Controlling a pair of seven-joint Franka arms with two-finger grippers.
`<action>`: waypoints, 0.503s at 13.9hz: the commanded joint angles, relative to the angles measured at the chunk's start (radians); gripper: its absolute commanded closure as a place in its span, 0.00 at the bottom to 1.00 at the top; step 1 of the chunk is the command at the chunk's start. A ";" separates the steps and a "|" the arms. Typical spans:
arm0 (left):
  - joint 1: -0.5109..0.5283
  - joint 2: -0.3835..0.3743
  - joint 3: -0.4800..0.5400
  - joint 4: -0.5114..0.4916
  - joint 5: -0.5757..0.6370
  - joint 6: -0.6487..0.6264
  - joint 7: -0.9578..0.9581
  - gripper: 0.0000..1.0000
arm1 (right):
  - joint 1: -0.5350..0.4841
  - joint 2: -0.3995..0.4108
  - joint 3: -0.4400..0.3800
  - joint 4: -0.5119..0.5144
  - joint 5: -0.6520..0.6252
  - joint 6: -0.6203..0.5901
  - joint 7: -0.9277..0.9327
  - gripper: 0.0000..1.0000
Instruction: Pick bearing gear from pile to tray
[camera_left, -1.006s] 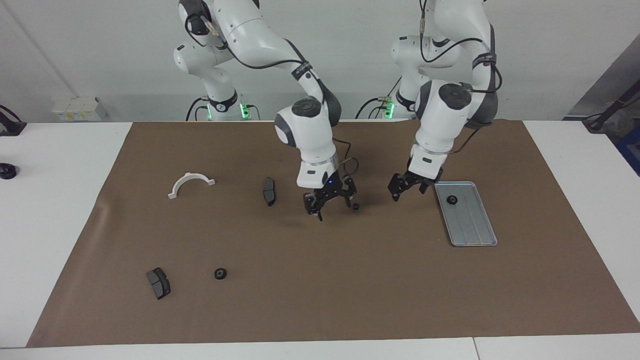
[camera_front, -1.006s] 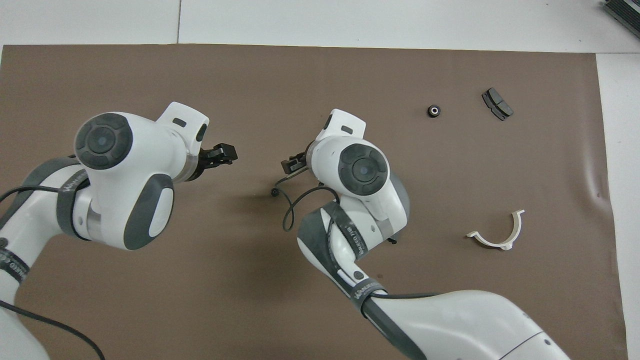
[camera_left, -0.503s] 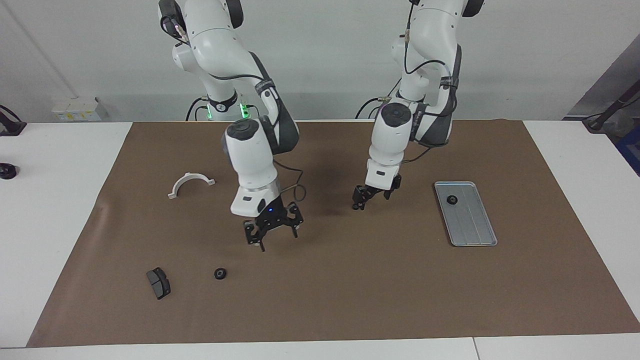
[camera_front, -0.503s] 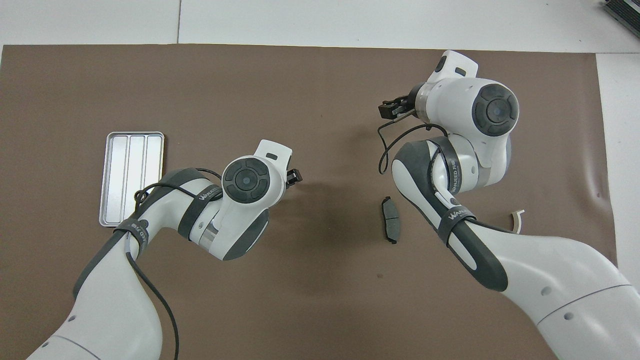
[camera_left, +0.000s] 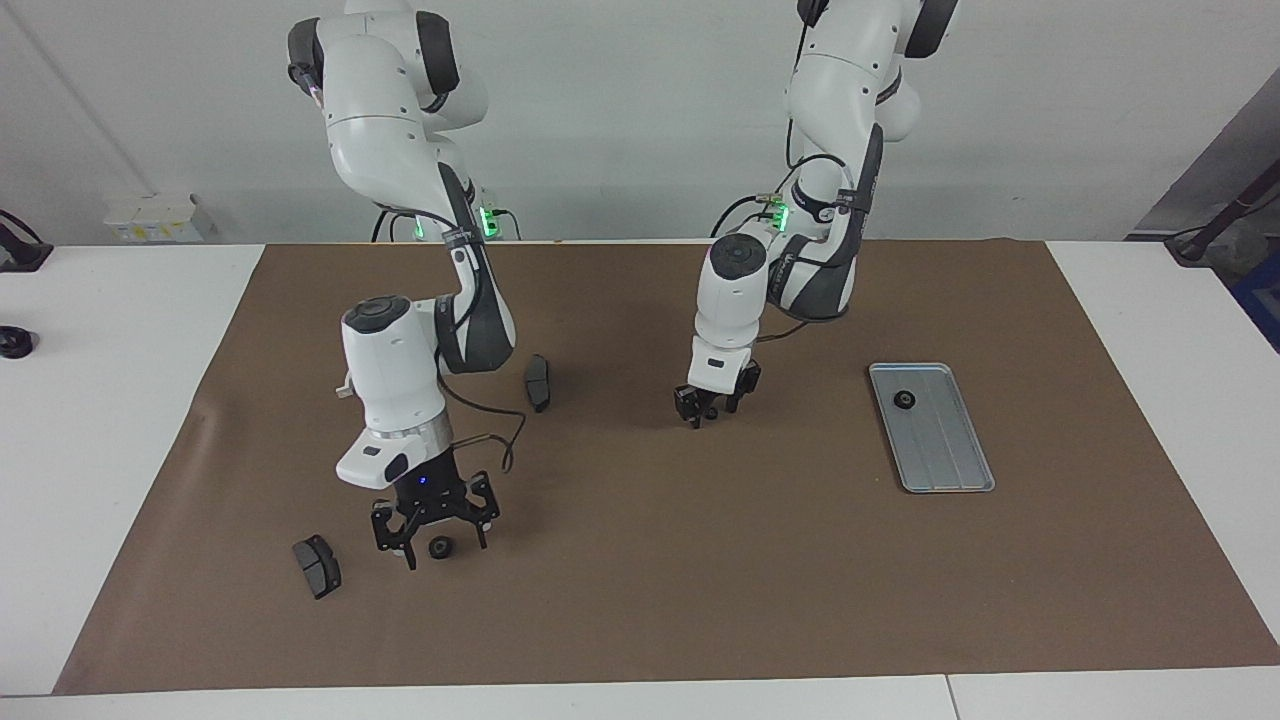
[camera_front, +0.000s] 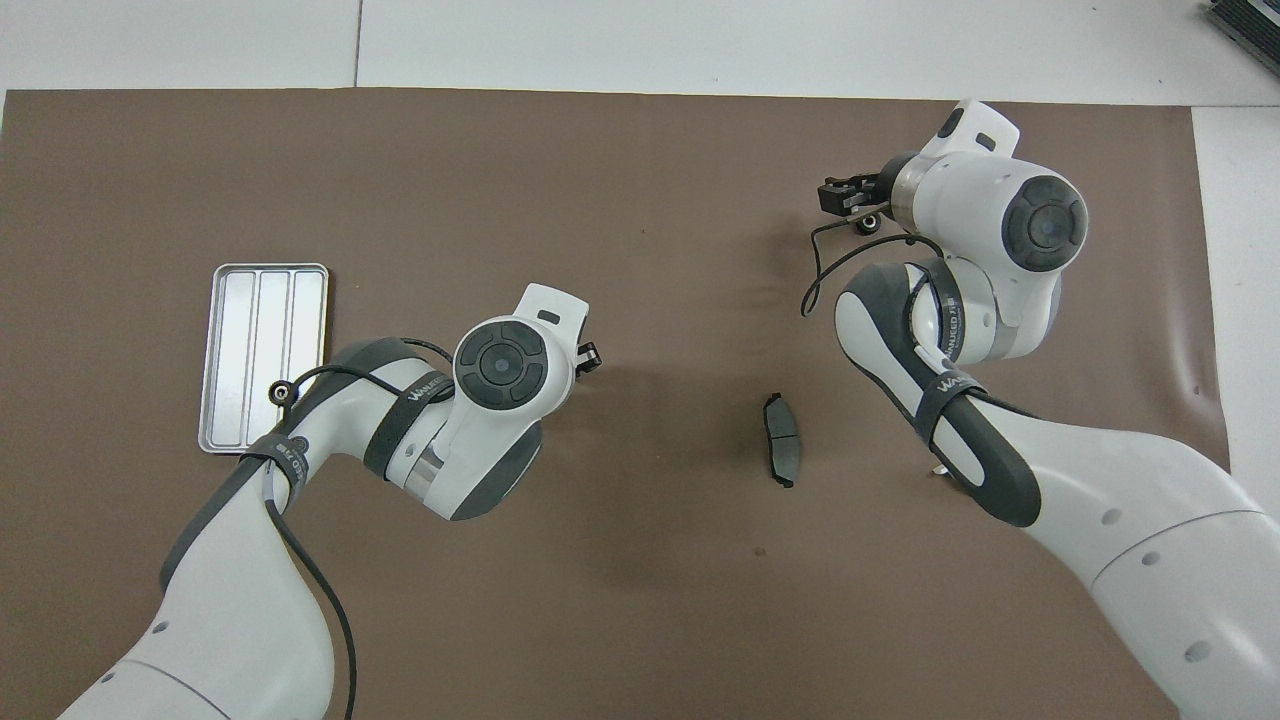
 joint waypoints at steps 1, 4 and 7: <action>-0.016 -0.001 0.008 -0.003 0.027 -0.019 -0.026 0.39 | -0.021 0.022 0.018 0.016 0.004 0.012 -0.011 0.08; -0.015 0.000 0.008 -0.003 0.027 -0.016 -0.024 0.66 | -0.020 0.024 0.018 -0.001 0.005 0.029 0.003 0.12; -0.013 0.000 0.008 -0.002 0.028 -0.017 -0.024 1.00 | -0.023 0.028 0.017 -0.030 0.007 0.030 0.007 0.15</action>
